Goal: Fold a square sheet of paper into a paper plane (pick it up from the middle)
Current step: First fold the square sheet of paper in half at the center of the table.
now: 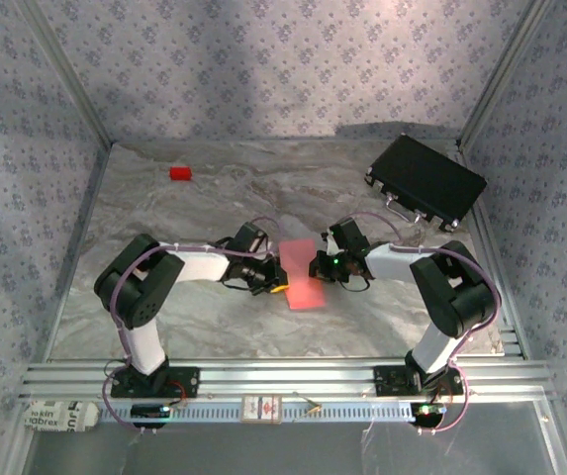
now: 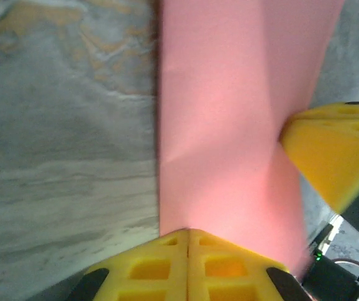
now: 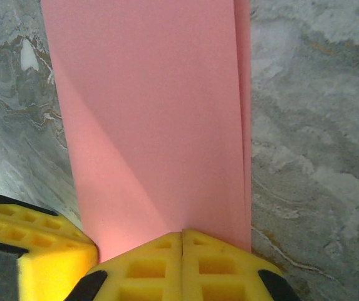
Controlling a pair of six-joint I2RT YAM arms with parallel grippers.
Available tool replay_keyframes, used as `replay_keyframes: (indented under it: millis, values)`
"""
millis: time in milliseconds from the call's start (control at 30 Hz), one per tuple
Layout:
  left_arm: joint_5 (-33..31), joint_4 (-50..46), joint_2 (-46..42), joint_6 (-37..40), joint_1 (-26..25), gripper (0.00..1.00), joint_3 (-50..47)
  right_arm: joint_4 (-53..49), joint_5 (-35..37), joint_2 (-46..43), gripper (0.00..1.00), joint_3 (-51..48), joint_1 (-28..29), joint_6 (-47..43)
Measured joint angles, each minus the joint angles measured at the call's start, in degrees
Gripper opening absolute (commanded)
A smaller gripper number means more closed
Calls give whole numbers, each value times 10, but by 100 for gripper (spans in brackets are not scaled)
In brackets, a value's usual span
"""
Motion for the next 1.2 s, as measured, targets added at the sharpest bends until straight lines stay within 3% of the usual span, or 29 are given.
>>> replay_keyframes:
  millis: [367, 633, 933, 1200]
  values:
    - [-22, -50, -24, 35, -3, 7, 7, -5, 0, -3, 0, -1, 0, 0]
    - [4, -29, -58, -7, -3, 8, 25, -8, 1, -5, 0, -2, 0, 0]
    - [29, 7, -24, -40, -19, 0, 23, -5, 0, -5, 0, -5, 0, 1]
    - [26, 11, 1, -27, -17, 0, -9, -1, 0, -7, 0, -8, 0, 2]
